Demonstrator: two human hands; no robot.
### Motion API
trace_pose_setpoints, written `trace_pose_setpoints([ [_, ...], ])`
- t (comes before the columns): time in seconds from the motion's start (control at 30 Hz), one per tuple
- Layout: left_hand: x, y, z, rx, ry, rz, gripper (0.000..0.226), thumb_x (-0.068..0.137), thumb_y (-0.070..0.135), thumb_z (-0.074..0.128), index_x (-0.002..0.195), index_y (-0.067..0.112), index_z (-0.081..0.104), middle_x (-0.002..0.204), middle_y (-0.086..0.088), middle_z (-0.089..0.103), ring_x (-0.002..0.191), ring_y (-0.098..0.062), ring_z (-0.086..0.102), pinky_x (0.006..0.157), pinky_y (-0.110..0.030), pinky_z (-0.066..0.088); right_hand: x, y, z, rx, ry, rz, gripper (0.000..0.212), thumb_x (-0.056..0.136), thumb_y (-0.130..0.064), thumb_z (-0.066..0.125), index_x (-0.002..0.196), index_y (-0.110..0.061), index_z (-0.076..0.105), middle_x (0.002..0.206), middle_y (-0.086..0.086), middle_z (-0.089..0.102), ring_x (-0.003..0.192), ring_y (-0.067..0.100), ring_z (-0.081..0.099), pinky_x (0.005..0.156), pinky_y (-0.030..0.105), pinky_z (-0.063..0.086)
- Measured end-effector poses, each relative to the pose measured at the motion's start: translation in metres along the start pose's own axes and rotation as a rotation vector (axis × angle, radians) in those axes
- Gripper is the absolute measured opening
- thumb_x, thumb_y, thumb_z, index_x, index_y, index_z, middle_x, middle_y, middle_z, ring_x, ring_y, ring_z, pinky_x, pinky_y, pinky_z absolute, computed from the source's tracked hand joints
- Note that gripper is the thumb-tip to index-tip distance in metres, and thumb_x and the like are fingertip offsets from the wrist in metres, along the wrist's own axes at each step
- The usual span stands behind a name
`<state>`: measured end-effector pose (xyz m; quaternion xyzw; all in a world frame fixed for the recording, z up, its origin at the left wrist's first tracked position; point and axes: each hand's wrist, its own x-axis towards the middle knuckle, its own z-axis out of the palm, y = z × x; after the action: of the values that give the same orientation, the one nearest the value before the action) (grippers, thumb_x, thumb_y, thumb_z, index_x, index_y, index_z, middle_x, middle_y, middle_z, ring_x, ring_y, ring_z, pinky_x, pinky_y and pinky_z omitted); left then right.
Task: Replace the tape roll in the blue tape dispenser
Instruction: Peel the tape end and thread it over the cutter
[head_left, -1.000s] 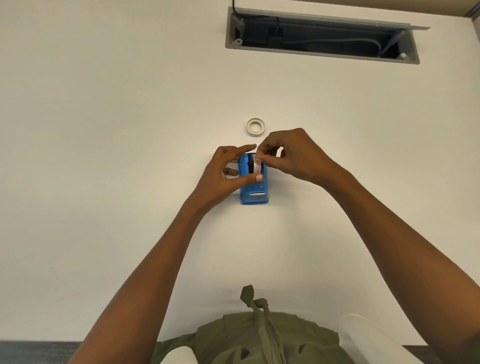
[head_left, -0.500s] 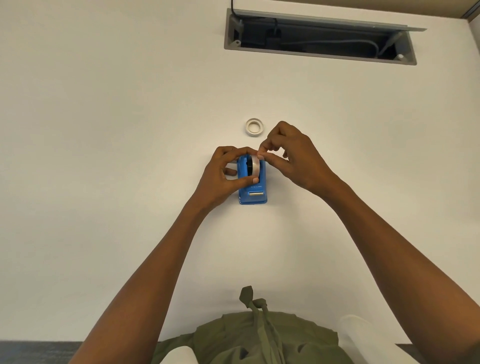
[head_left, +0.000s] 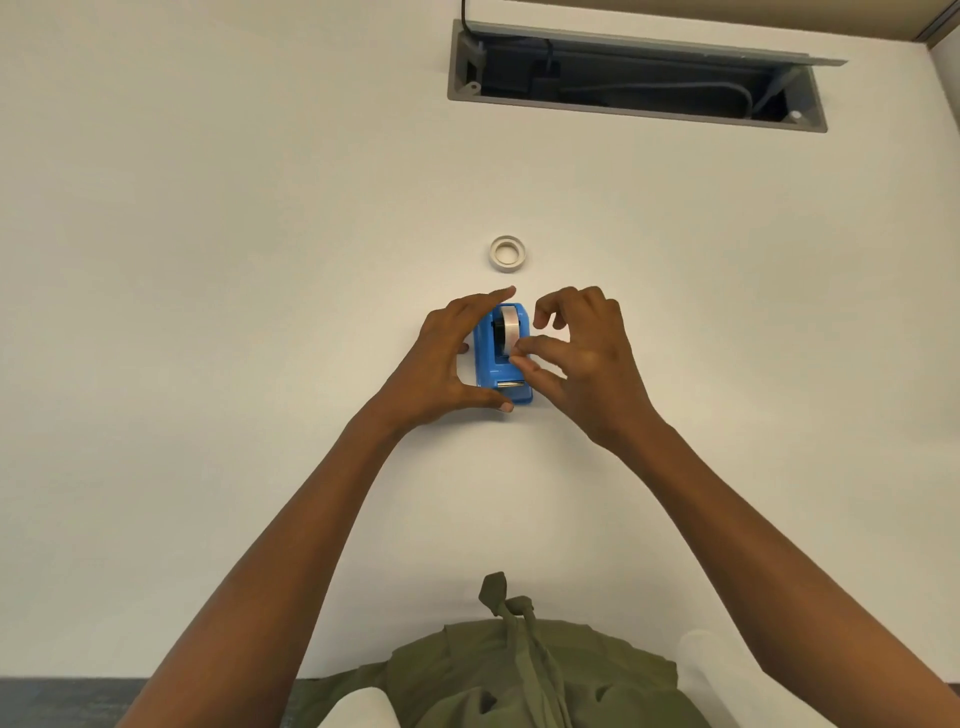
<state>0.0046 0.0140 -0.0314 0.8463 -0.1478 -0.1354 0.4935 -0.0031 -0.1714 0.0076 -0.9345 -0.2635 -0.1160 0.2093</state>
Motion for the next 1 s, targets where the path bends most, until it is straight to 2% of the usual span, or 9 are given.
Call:
trace_pose_setpoints([
  [0.1,-0.001,0.000,0.000,-0.003,0.012,0.034,0.091,0.058,0.035,0.085,0.132,0.043,0.033,0.138,0.015,0.036,0.126,-0.011,0.034,0.095,-0.027,0.041,-0.002,0.000,0.003,-0.029,0.036,0.006,0.007,0.080,-0.017,0.072,0.079,-0.010,0.072,0.093,0.013,0.063,0.079,0.030,0.054,0.071,0.035,0.032],
  [0.3,0.000,-0.001,0.000,0.014,0.017,0.047,0.087,0.060,0.037,0.084,0.126,0.052,0.030,0.134,0.022,0.033,0.124,-0.008,0.033,0.097,-0.030,0.040,-0.007,-0.002,0.007,-0.060,0.106,-0.010,0.009,0.081,-0.017,0.071,0.082,-0.008,0.073,0.088,0.013,0.064,0.087,0.020,0.041,0.072,0.034,0.027],
  [0.47,-0.002,0.000,0.001,0.016,0.030,0.046,0.087,0.062,0.035,0.083,0.132,0.044,0.031,0.137,0.016,0.034,0.126,-0.009,0.033,0.101,-0.034,0.040,-0.012,-0.005,0.011,-0.109,0.168,-0.014,0.010,0.081,-0.015,0.070,0.080,-0.006,0.072,0.084,0.013,0.065,0.088,0.020,0.041,0.072,0.034,0.027],
  [0.57,-0.002,0.000,0.002,0.020,0.035,0.029,0.094,0.063,0.037,0.082,0.138,0.041,0.027,0.141,0.009,0.037,0.124,-0.012,0.035,0.097,-0.031,0.042,-0.013,-0.007,0.012,-0.130,0.195,-0.034,0.012,0.082,-0.016,0.068,0.078,-0.006,0.072,0.082,0.012,0.065,0.087,0.021,0.041,0.072,0.035,0.028],
  [0.67,-0.002,-0.001,0.002,0.037,0.024,0.030,0.090,0.064,0.037,0.082,0.137,0.041,0.029,0.143,0.006,0.035,0.125,-0.014,0.035,0.100,-0.034,0.041,-0.013,-0.007,0.013,-0.145,0.212,-0.053,0.014,0.083,-0.017,0.066,0.077,-0.006,0.072,0.081,0.012,0.065,0.087,0.021,0.042,0.072,0.034,0.028],
  [0.83,-0.002,-0.005,0.003,0.006,0.030,0.013,0.100,0.063,0.038,0.082,0.140,0.045,0.020,0.136,0.017,0.035,0.122,-0.010,0.036,0.091,-0.018,0.039,-0.017,-0.009,0.016,-0.176,0.244,-0.066,0.013,0.083,-0.017,0.067,0.075,-0.007,0.071,0.080,0.010,0.066,0.090,0.020,0.043,0.074,0.036,0.027],
  [1.0,-0.001,-0.006,0.004,-0.001,0.036,0.008,0.099,0.064,0.041,0.080,0.141,0.044,0.017,0.134,0.020,0.033,0.121,-0.008,0.035,0.087,-0.012,0.037,-0.025,-0.013,0.019,-0.225,0.273,-0.071,0.014,0.084,-0.019,0.066,0.073,-0.011,0.069,0.080,0.007,0.066,0.092,0.020,0.044,0.074,0.037,0.026],
])
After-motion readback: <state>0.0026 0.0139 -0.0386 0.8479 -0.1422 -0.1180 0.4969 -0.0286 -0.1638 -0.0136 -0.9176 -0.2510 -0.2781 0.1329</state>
